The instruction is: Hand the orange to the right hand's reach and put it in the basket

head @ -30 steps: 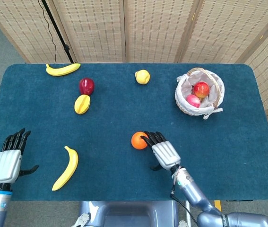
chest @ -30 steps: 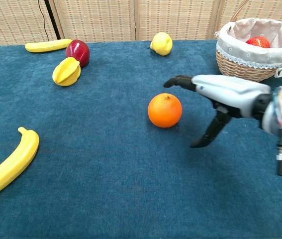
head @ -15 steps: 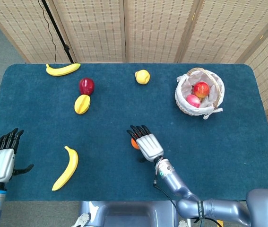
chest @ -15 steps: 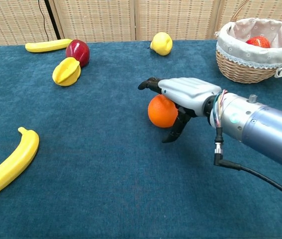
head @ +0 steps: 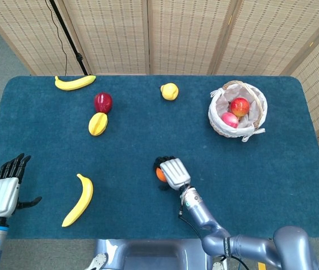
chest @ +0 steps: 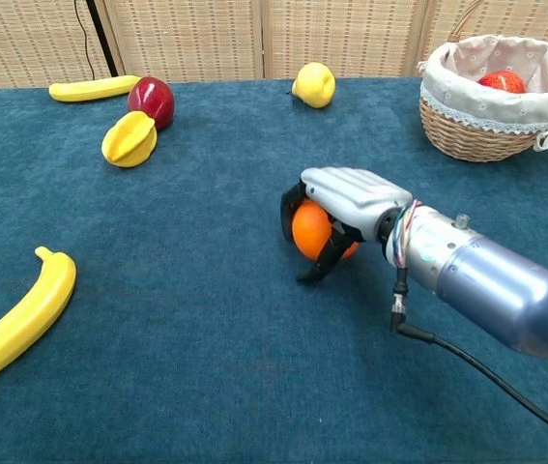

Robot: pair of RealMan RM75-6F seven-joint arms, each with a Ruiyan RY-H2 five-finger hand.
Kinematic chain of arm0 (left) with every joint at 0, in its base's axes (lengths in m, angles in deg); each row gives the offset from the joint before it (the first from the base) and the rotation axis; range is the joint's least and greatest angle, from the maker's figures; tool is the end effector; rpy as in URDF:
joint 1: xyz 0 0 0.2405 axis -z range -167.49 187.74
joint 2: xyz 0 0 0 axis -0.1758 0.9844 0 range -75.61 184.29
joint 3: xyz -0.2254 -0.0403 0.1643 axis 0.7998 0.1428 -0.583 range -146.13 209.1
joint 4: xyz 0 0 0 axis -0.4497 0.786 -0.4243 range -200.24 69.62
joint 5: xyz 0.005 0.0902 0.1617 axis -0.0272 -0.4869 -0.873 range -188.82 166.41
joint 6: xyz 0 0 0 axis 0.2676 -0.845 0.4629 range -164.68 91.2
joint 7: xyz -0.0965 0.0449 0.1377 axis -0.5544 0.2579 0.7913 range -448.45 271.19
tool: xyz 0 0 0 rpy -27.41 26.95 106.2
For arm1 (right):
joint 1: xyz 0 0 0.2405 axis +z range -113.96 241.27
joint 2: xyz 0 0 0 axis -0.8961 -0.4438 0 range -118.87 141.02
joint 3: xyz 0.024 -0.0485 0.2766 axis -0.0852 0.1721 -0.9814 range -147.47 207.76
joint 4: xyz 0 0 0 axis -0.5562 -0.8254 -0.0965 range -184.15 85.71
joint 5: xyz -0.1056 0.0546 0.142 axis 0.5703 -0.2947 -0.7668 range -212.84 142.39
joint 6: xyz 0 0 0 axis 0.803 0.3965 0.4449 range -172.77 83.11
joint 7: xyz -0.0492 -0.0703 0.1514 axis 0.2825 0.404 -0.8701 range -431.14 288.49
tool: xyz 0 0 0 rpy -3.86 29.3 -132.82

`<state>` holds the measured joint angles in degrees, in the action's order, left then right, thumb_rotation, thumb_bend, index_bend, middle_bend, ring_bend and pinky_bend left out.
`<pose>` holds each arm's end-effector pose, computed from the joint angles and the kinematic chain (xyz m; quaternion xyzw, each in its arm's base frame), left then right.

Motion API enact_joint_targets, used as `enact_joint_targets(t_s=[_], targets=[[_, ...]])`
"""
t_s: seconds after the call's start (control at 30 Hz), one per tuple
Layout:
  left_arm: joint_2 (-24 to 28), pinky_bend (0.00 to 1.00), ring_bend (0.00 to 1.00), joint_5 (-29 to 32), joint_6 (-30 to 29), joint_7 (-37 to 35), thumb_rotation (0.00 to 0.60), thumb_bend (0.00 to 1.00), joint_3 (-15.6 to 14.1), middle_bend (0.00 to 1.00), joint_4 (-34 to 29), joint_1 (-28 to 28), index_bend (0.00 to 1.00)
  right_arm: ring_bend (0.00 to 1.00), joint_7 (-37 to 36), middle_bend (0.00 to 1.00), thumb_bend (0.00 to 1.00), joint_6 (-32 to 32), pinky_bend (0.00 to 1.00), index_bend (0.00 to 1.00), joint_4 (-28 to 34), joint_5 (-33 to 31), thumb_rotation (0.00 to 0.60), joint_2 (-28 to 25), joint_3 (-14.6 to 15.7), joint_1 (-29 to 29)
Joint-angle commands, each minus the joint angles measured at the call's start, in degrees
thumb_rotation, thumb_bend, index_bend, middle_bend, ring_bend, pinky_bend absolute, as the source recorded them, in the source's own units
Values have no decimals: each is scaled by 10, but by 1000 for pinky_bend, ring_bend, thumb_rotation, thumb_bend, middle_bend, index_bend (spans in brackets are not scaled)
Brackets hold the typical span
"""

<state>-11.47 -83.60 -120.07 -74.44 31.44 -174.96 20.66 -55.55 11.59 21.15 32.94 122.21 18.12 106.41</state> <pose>-0.2899 0.2213 0.1552 -0.5703 -0.4701 -0.3564 0.5715 -0.1117 -0.3526 -0.1127 0.7220 -0.4241 0.4204 0.3495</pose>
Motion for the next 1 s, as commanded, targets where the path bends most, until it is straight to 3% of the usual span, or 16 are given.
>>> enact_joint_targets(t_s=[0.03, 0.47, 0.53, 0.7, 1.0], targets=[[1, 51, 0, 0, 4, -1, 600, 0, 2, 0, 0, -1, 0, 707, -32, 643, 182, 18, 804, 749, -25, 23, 600, 12, 5, -8], [-3, 51, 0, 5, 24, 5, 600, 0, 9, 0, 3, 0, 0, 736, 12, 643, 209, 36, 835, 747, 49, 1, 600, -50, -10, -28], [-5, 51, 0, 6, 27, 9, 600, 0, 10, 0, 3, 0, 0, 736, 10, 643, 209, 70, 835, 746, 73, 8, 600, -73, -37, -33], [-8, 51, 0, 8, 31, 15, 600, 0, 13, 0, 4, 0, 0, 736, 26, 643, 208, 81, 835, 746, 113, 4, 600, -119, -72, -26], [-13, 51, 0, 16, 47, 22, 600, 0, 15, 0, 7, 4, 0, 736, 70, 643, 208, 37, 835, 746, 129, -35, 600, -174, -117, 17]])
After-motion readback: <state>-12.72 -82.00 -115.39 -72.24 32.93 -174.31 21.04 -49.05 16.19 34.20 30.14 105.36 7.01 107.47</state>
